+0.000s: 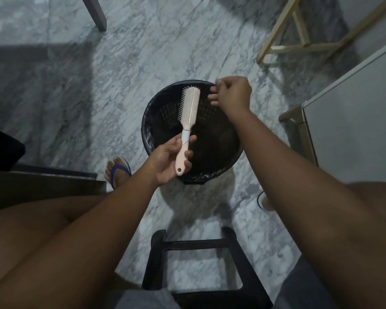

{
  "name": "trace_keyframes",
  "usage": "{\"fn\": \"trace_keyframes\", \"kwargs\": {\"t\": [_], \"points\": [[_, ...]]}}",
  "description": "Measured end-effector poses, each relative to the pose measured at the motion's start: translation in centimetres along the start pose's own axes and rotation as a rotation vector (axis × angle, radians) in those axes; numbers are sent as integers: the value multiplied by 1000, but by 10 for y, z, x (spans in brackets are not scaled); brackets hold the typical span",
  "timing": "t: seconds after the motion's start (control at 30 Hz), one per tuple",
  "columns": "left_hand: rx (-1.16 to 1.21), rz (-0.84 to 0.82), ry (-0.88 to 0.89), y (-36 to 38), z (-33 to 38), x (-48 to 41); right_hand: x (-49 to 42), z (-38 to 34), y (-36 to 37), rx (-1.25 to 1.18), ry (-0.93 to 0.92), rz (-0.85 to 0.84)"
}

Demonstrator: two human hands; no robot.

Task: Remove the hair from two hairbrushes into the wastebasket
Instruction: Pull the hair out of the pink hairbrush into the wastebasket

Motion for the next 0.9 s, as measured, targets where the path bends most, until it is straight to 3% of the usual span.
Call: {"fn": "trace_keyframes", "kwargs": {"t": [0.13,0.3,0.6,0.7,0.8,0.9], "points": [[48,26,24,1,3,-1,20,23,3,33,99,-264],[-20,38,6,3,1,-3,33,30,2,125,-43,-519],[-49,87,52,-5,4,-4,22,11,-5,283,-197,-404],[-24,105,83,-11,6,-2,10,5,-16,196,-238,-198],[-15,90,82,-12,8,0,3,14,-23,279,-266,-40],[-25,91,68,-9,7,0,7,41,-19,727,-152,-306]]}}
Point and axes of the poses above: each hand's wrist, its own x-axis away from the middle knuckle, its own y-axis out of the palm, z = x × y, the point moved 1 cm from there along -x, towards the middle knuckle, and after that the axes turned 2 degrees about -x, right-handed, at the moved point
